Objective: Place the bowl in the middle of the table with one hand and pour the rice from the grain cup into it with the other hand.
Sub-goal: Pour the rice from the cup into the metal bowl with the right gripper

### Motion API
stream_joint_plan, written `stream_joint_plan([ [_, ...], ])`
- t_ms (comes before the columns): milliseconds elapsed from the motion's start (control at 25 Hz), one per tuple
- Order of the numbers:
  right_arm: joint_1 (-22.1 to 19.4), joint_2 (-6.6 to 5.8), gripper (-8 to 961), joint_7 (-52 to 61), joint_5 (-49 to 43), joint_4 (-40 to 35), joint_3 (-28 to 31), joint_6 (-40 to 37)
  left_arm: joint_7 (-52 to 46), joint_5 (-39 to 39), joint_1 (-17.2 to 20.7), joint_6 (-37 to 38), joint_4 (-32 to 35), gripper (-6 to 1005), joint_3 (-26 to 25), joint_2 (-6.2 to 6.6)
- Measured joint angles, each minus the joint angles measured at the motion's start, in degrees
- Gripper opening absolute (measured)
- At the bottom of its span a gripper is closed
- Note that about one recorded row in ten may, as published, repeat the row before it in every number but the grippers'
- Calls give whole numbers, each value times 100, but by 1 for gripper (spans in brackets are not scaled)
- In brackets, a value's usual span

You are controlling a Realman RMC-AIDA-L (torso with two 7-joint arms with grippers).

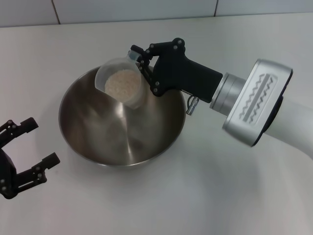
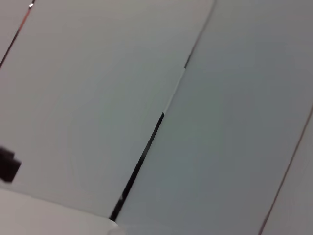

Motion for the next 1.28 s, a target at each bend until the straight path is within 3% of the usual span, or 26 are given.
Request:
stream_joint_plan([
  [360, -94, 0, 17, -2273, 40, 180, 144, -65, -109, -6, 31, 27, 21, 863, -130, -19],
  [840, -286, 0, 19, -6024, 31, 966, 550, -73, -110, -6, 31, -26, 12, 863, -140, -38],
  [1280, -288, -1, 22, -7852, -123, 1085, 555, -79, -67, -1, 31, -93, -21, 862, -153, -51],
])
